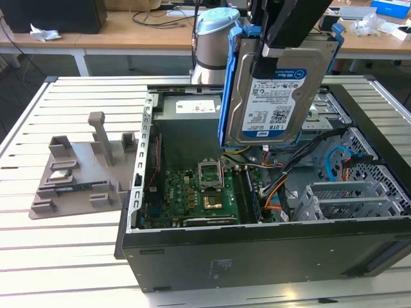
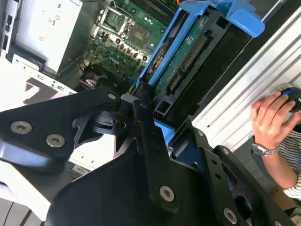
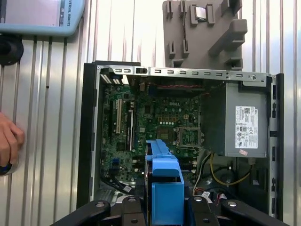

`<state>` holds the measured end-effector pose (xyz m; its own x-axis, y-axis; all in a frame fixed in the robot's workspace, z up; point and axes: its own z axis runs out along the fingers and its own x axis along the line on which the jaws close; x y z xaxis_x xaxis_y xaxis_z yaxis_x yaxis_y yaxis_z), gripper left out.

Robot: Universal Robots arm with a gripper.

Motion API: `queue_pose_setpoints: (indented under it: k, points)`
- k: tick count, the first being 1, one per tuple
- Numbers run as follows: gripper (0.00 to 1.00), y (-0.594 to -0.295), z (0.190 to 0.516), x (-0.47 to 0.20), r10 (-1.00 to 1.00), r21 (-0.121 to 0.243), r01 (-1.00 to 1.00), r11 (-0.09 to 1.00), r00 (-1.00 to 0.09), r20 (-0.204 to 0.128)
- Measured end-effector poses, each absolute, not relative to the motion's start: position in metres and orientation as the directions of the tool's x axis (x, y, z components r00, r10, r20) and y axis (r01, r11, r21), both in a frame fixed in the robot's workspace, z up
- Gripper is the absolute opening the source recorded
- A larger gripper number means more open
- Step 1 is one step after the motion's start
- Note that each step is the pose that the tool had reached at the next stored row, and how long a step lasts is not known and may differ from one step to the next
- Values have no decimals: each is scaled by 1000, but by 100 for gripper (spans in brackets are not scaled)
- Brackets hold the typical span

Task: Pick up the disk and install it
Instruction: 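Pick up the disk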

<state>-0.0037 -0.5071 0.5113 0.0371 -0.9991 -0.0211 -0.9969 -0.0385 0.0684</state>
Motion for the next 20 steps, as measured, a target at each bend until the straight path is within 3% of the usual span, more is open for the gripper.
queue_pose_setpoints:
  k: [20]
  points:
    - [37, -541, 498, 65, -999, 72, -997, -38, 36, -21]
